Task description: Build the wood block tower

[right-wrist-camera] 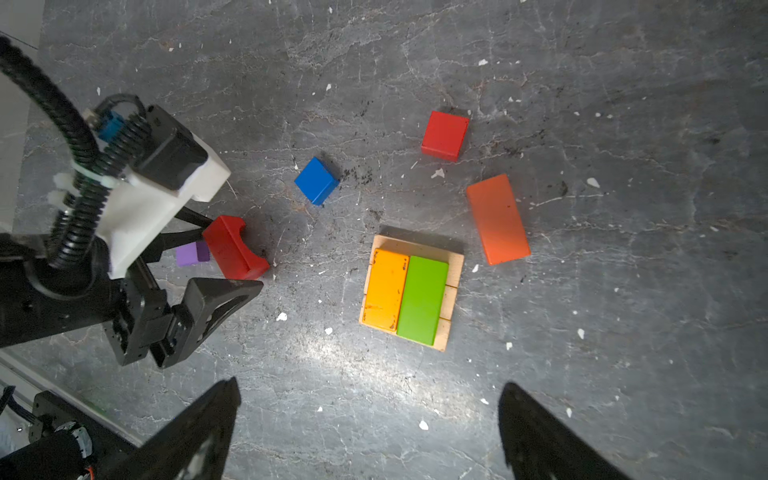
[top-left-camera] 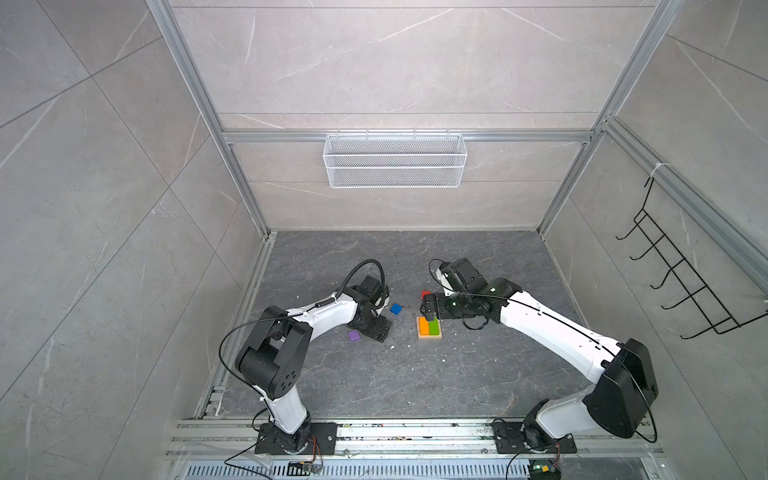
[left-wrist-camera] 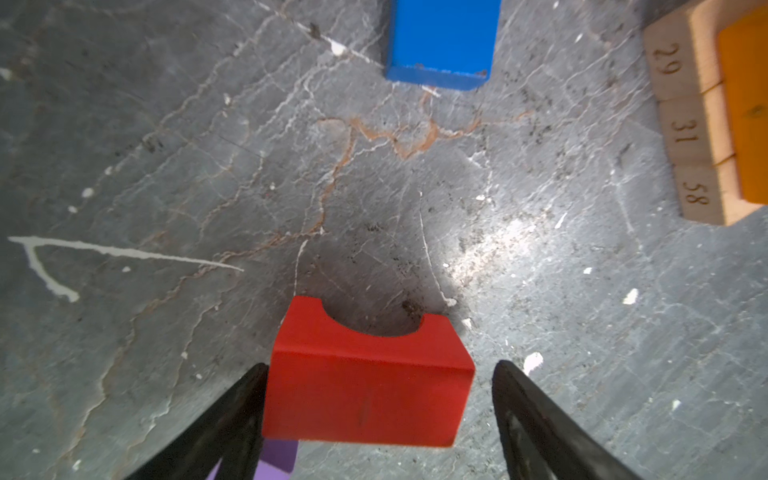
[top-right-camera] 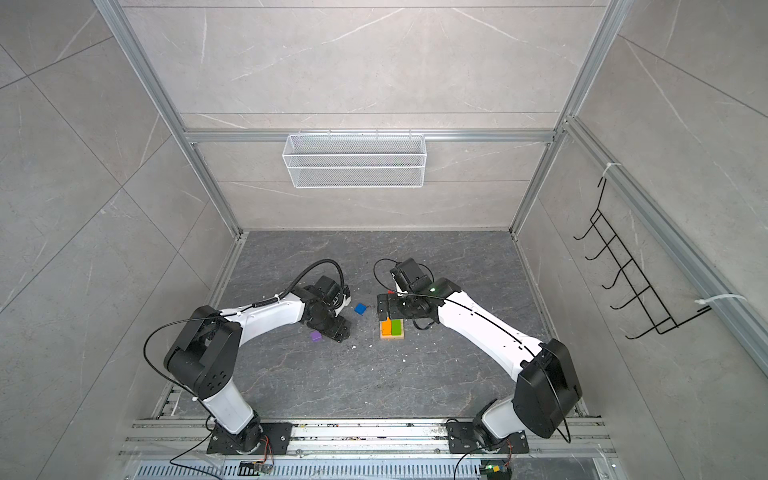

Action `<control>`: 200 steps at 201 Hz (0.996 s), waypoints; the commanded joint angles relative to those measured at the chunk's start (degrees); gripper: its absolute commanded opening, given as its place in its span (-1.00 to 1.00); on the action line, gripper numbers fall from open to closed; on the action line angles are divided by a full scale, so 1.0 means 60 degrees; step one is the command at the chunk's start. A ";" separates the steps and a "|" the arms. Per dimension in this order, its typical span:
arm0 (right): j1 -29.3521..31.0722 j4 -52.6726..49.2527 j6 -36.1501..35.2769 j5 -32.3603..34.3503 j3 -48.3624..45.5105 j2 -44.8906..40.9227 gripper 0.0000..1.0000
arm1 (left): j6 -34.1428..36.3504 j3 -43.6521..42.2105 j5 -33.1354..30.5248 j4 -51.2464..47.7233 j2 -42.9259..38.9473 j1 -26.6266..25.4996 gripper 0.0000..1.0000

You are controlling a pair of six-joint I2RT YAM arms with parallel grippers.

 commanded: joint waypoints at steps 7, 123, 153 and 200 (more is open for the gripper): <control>-0.0043 -0.0183 0.0019 0.0067 -0.0009 -0.0293 0.98 | -0.0072 0.0369 -0.0075 0.0033 0.0164 -0.0023 0.53; -0.0196 -0.0095 0.0019 0.0170 -0.0364 -0.0578 0.98 | -0.4692 0.0914 -0.1235 -0.0543 0.0369 -0.0927 0.14; -0.0222 -0.0069 0.0045 0.0172 -0.0507 -0.0674 0.98 | -0.5960 0.1067 -0.1152 -0.0363 0.0606 -0.1423 0.14; -0.0228 -0.0069 0.0066 0.0185 -0.0657 -0.0834 0.98 | -0.6454 0.1274 -0.1179 -0.0437 0.0956 -0.1535 0.29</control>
